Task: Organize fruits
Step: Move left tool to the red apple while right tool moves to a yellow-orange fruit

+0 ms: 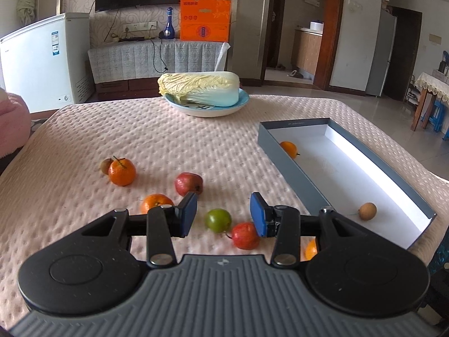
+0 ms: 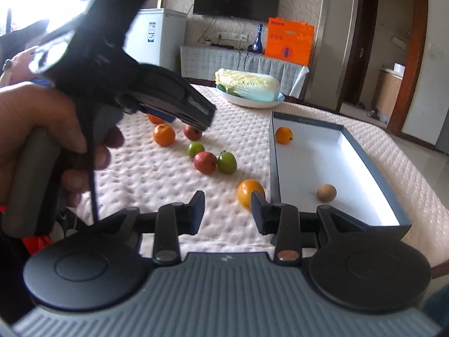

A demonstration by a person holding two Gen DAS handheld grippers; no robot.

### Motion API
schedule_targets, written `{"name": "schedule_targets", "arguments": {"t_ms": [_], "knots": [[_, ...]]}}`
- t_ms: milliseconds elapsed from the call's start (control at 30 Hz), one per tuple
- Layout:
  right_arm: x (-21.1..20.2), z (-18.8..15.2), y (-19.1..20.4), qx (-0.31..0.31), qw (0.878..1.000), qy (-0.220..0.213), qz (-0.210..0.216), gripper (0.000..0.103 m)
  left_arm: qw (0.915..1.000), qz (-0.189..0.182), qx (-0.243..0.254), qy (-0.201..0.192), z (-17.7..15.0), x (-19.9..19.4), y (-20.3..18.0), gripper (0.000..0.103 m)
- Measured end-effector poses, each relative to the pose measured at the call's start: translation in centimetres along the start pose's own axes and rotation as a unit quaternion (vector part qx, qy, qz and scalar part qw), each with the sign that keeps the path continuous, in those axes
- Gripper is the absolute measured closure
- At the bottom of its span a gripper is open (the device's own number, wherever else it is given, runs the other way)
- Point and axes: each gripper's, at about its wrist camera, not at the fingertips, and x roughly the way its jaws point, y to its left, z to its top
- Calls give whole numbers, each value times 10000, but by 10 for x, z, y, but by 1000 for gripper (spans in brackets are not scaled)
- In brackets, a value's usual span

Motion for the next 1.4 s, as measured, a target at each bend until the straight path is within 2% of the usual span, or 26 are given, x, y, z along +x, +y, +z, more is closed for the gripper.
{"name": "schedule_targets", "arguments": {"t_ms": [267,467,1000,1167,1333,1400], "knots": [[15,-2,-3,227,9995,93,-207,65,9999,50,-95,35,0,4,11,55],[25,-2,5,176,9988,73,-458,65,9999,52,-151,51,1,6,15,55],[59,2,16,-10,9932,347,-1107,66,9998,34,-65,162,-5,10,23,55],[73,3,24,-329,9900,598,-1237,64,9998,36,-17,215,-8,11,26,55],[77,3,21,-383,9904,717,-1115,63,9997,22,-36,248,-9,12,29,55],[76,4,18,-336,9915,744,-1011,70,9997,10,-37,253,-9,12,28,55]]}}
